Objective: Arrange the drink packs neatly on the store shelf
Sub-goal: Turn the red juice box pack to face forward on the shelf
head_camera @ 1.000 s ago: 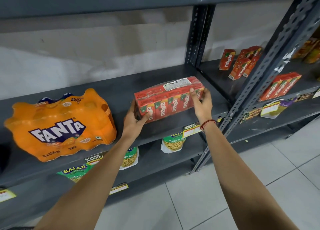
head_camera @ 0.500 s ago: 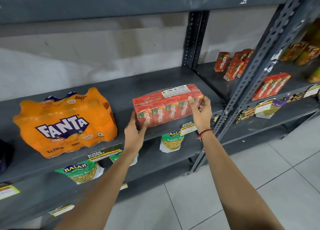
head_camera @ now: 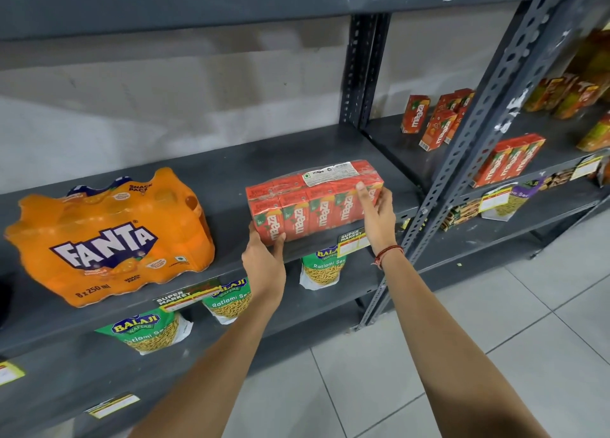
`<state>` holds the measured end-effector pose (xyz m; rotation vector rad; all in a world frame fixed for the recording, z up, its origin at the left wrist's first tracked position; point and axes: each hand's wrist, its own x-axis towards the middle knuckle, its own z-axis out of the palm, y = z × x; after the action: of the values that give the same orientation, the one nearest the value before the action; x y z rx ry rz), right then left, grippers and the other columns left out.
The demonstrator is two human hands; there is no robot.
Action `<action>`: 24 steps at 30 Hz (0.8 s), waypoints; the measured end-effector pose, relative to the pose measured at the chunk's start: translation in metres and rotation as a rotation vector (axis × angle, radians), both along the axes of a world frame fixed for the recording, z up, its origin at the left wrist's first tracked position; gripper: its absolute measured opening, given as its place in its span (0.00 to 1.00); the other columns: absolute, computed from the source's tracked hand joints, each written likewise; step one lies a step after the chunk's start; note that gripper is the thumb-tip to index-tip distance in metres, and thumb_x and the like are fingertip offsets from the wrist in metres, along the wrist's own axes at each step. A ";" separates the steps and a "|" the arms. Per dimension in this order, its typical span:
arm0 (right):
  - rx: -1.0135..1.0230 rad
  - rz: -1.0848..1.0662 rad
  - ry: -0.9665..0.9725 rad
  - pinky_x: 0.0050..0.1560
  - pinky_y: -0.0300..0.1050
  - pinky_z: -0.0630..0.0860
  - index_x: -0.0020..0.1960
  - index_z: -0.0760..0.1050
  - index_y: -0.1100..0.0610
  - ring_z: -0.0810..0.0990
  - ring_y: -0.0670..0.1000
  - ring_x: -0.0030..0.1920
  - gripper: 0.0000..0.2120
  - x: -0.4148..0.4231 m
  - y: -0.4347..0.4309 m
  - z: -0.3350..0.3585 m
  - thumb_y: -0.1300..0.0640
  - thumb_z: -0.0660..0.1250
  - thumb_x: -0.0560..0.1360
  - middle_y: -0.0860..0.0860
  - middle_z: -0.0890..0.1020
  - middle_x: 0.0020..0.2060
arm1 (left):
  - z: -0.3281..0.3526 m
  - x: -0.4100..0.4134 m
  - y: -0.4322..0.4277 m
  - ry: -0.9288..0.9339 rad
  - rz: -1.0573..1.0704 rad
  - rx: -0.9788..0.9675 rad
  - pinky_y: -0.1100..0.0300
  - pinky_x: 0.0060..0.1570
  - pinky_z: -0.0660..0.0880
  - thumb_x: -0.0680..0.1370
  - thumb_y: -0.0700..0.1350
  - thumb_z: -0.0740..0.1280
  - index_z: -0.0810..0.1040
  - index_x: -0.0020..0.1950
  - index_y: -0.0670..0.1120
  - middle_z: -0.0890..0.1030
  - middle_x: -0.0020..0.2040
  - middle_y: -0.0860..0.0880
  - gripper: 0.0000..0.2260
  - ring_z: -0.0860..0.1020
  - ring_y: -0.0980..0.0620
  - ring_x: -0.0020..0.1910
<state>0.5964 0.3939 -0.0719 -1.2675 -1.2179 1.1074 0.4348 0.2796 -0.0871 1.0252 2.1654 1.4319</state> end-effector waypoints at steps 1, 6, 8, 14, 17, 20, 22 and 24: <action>-0.001 -0.001 -0.012 0.38 0.26 0.72 0.59 0.67 0.47 0.77 0.35 0.48 0.22 0.002 0.002 0.001 0.37 0.65 0.71 0.38 0.77 0.48 | 0.000 0.002 0.001 0.008 0.003 -0.004 0.47 0.59 0.74 0.75 0.49 0.67 0.67 0.68 0.42 0.78 0.61 0.45 0.24 0.77 0.45 0.59; -0.022 -0.015 -0.055 0.39 0.28 0.70 0.62 0.69 0.51 0.76 0.36 0.47 0.26 0.017 0.018 0.008 0.35 0.62 0.72 0.42 0.78 0.49 | 0.004 0.022 0.010 0.067 -0.006 0.019 0.47 0.58 0.75 0.76 0.46 0.66 0.67 0.68 0.41 0.81 0.57 0.44 0.22 0.79 0.45 0.54; -0.033 -0.022 -0.064 0.38 0.27 0.69 0.63 0.69 0.53 0.75 0.36 0.46 0.27 0.025 0.025 0.009 0.36 0.62 0.73 0.43 0.78 0.49 | 0.004 0.029 0.013 0.076 -0.017 0.008 0.47 0.57 0.74 0.77 0.45 0.66 0.67 0.70 0.41 0.81 0.55 0.43 0.22 0.80 0.44 0.53; -0.058 -0.049 -0.081 0.42 0.27 0.63 0.68 0.65 0.51 0.69 0.30 0.41 0.29 0.043 0.037 0.010 0.35 0.60 0.74 0.36 0.71 0.46 | 0.005 0.041 0.025 0.111 -0.054 -0.010 0.49 0.55 0.75 0.77 0.44 0.66 0.65 0.72 0.41 0.82 0.53 0.42 0.24 0.81 0.43 0.50; -0.059 -0.044 -0.098 0.48 0.34 0.65 0.68 0.64 0.50 0.71 0.33 0.44 0.29 0.044 0.037 0.008 0.35 0.59 0.74 0.43 0.73 0.52 | 0.004 0.042 0.027 0.109 -0.055 -0.004 0.49 0.55 0.76 0.77 0.44 0.66 0.65 0.72 0.42 0.82 0.53 0.42 0.24 0.81 0.43 0.50; -0.046 -0.078 -0.111 0.43 0.31 0.66 0.68 0.65 0.51 0.73 0.36 0.44 0.28 0.041 0.033 0.007 0.36 0.58 0.75 0.45 0.74 0.52 | 0.003 0.042 0.027 0.099 -0.061 0.007 0.49 0.56 0.75 0.77 0.44 0.66 0.66 0.71 0.41 0.82 0.54 0.42 0.23 0.81 0.43 0.51; -0.032 -0.091 -0.115 0.42 0.29 0.65 0.68 0.64 0.52 0.74 0.38 0.46 0.28 0.039 0.031 0.006 0.37 0.57 0.76 0.45 0.74 0.53 | 0.002 0.041 0.026 0.100 -0.065 0.009 0.49 0.55 0.76 0.77 0.44 0.66 0.67 0.70 0.41 0.82 0.53 0.43 0.23 0.81 0.43 0.50; -0.028 -0.098 -0.124 0.42 0.29 0.65 0.69 0.63 0.53 0.74 0.43 0.49 0.28 0.040 0.030 0.007 0.37 0.57 0.76 0.45 0.73 0.54 | 0.003 0.040 0.025 0.112 -0.076 0.007 0.50 0.54 0.76 0.77 0.45 0.66 0.68 0.70 0.41 0.83 0.53 0.43 0.22 0.81 0.44 0.49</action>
<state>0.6361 0.4242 -0.0652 -1.4195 -1.2213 0.9900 0.4743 0.3049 -0.0845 1.2033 2.1742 1.3797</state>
